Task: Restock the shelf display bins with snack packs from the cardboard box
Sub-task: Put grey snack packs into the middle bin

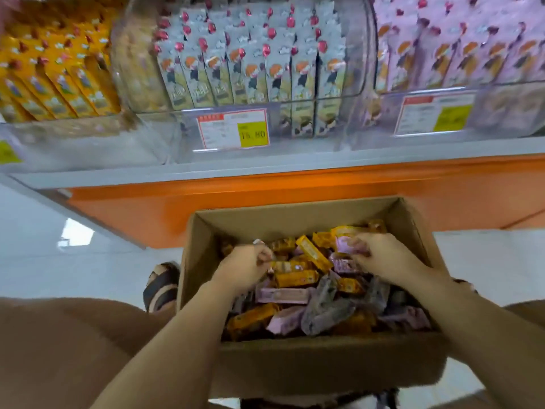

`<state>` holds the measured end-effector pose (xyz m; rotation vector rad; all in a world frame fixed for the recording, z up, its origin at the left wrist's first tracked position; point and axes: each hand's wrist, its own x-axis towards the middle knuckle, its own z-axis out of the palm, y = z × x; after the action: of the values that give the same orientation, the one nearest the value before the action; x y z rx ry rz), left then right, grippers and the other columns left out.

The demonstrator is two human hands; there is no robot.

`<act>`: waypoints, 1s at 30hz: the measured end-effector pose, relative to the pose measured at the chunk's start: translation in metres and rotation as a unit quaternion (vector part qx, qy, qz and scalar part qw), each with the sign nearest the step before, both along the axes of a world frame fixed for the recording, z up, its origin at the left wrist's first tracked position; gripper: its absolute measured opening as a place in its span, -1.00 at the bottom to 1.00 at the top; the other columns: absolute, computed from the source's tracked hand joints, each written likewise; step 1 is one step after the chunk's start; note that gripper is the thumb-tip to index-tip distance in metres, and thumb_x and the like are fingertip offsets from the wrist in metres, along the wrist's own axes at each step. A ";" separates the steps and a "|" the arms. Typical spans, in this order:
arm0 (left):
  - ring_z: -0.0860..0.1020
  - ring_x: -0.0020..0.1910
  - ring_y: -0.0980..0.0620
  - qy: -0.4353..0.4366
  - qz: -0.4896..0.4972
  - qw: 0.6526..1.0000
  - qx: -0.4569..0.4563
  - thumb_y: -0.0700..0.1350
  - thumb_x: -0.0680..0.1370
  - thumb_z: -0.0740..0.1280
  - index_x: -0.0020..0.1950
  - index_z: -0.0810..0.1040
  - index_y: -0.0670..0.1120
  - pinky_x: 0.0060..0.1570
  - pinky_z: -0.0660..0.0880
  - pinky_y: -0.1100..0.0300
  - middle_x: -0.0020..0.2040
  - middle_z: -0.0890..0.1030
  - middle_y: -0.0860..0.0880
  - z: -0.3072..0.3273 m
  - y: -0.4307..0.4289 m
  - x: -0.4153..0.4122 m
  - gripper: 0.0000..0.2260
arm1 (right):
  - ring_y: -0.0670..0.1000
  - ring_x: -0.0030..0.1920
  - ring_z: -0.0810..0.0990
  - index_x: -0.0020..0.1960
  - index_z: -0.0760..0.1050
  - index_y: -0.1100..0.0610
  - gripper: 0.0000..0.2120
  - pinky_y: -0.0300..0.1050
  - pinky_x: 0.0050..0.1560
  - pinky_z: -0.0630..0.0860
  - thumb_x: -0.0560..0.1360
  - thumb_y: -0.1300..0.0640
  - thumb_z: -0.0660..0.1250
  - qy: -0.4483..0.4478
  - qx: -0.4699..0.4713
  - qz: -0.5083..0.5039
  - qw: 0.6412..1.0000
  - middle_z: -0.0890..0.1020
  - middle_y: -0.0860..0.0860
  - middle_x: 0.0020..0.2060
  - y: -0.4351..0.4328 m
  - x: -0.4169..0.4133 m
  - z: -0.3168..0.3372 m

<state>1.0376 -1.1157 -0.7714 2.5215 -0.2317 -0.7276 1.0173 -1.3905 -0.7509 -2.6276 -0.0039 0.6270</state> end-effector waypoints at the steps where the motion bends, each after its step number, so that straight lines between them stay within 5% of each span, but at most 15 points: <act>1: 0.56 0.11 -0.03 0.029 -0.012 0.999 0.016 -0.13 0.58 0.28 0.12 0.58 -0.03 0.07 0.51 0.09 0.09 0.62 -0.04 -0.008 0.001 -0.001 -0.84 | 0.10 0.24 0.51 0.35 0.43 0.10 -0.61 -0.04 0.16 0.47 0.53 0.12 0.34 0.025 -0.013 0.011 1.000 0.55 0.10 0.24 -0.001 0.000 -0.007; 7: 0.53 0.07 0.03 0.121 -0.053 0.990 0.044 -0.10 0.56 0.33 0.06 0.62 -0.05 -0.01 0.46 0.21 0.08 0.61 -0.02 -0.025 -0.002 -0.004 -0.88 | 0.07 0.35 0.40 0.46 0.28 0.06 -0.40 -0.23 0.14 0.35 0.48 -0.01 0.39 0.156 -0.056 0.117 0.979 0.37 0.04 0.42 0.009 0.005 -0.025; 10: 0.52 -0.03 0.12 0.136 -0.079 0.987 0.020 -0.02 0.55 0.36 -0.03 0.59 -0.01 -0.13 0.46 0.26 -0.03 0.59 0.06 -0.023 -0.020 -0.007 -0.91 | 0.08 0.35 0.40 0.45 0.30 -0.02 -0.42 -0.11 0.21 0.42 0.48 -0.02 0.38 0.153 -0.097 0.130 0.975 0.38 0.01 0.41 0.002 0.005 -0.020; 12: 0.51 -0.03 0.11 0.139 -0.112 0.984 -0.002 0.06 0.53 0.37 0.06 0.58 -0.04 -0.13 0.44 0.23 -0.01 0.58 0.05 -0.022 -0.038 -0.010 -0.79 | 0.11 0.31 0.42 0.42 0.32 -0.08 -0.48 -0.05 0.18 0.45 0.49 0.02 0.35 0.150 -0.138 0.131 0.970 0.42 0.03 0.37 -0.007 0.001 -0.017; 15: 0.46 0.24 0.01 0.158 -0.144 0.976 -0.030 0.10 0.48 0.41 0.37 0.41 -0.05 0.06 0.39 0.20 0.28 0.49 0.00 -0.019 -0.064 -0.018 -0.48 | 0.15 0.20 0.49 0.40 0.34 -0.09 -0.51 0.00 0.14 0.50 0.51 0.22 0.27 0.156 -0.172 0.144 0.962 0.45 0.10 0.26 -0.015 -0.013 -0.015; 21: 0.40 0.32 -0.01 0.186 -0.125 0.974 -0.044 0.01 0.43 0.48 0.50 0.15 0.01 0.21 0.40 0.15 0.40 0.38 -0.02 -0.025 -0.086 -0.036 -0.26 | 0.12 0.20 0.46 0.34 0.42 0.03 -0.52 -0.08 0.07 0.43 0.49 0.40 0.24 0.103 -0.139 0.145 0.974 0.35 0.08 0.26 -0.012 -0.034 -0.016; 24: 0.42 0.29 0.00 0.186 -0.106 0.973 -0.082 -0.06 0.41 0.50 0.46 0.17 0.06 0.22 0.46 0.05 0.36 0.39 -0.02 -0.026 -0.089 -0.039 -0.27 | 0.08 0.20 0.46 0.23 0.51 0.02 -0.67 -0.09 0.09 0.43 0.50 0.26 0.30 0.089 -0.080 0.125 0.985 0.43 0.05 0.19 -0.012 -0.031 -0.012; 28: 0.44 0.25 0.00 0.173 -0.112 0.973 -0.101 -0.05 0.38 0.49 0.44 0.15 0.05 0.19 0.47 0.05 0.28 0.40 -0.01 -0.020 -0.086 -0.042 -0.26 | -0.08 -0.09 0.51 -0.02 0.55 -0.01 -0.86 -0.28 -0.17 0.40 0.45 0.02 0.42 0.043 0.054 0.095 0.993 0.54 -0.15 -0.17 -0.004 -0.025 0.003; 30: 0.45 0.23 -0.02 0.143 -0.091 0.980 -0.103 -0.03 0.37 0.48 0.44 0.15 0.05 0.17 0.48 0.02 0.26 0.38 0.00 -0.010 -0.082 -0.040 -0.26 | -0.09 -0.14 0.51 -0.03 0.54 0.00 -0.86 -0.20 -0.14 0.44 0.45 0.00 0.41 0.009 0.087 0.078 0.993 0.55 -0.13 -0.21 0.004 -0.022 0.014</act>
<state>0.9978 -1.1981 -0.7816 2.1892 -0.4161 -1.0687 0.9952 -1.3867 -0.7366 -2.4679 -0.2487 0.6702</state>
